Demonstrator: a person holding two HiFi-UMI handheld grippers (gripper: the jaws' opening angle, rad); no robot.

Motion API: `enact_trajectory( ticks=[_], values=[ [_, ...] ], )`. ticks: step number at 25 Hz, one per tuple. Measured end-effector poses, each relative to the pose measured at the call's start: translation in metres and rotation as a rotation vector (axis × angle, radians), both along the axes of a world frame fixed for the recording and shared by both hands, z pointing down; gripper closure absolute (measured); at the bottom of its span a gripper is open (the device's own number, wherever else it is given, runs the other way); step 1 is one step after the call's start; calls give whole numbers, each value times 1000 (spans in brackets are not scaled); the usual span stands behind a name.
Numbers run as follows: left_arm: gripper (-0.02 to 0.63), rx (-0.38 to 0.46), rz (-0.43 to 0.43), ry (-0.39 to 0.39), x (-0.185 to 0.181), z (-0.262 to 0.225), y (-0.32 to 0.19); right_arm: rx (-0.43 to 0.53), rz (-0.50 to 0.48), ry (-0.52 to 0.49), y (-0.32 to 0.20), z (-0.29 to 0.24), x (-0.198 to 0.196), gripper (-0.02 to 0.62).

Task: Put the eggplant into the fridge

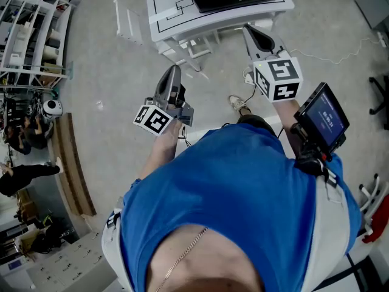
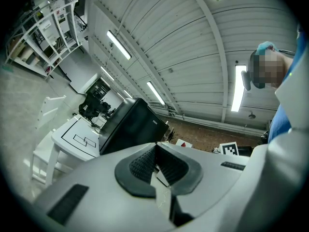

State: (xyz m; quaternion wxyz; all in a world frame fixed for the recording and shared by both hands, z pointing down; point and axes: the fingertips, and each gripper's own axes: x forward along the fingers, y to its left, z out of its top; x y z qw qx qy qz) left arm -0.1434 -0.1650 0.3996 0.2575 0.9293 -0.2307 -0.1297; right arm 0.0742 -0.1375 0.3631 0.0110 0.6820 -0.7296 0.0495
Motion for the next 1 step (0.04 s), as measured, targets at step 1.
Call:
enact_trajectory(
  ticks=[1],
  values=[
    [598, 0, -1, 1, 0, 0, 0, -1, 0, 1, 0, 0, 0, 594]
  ],
)
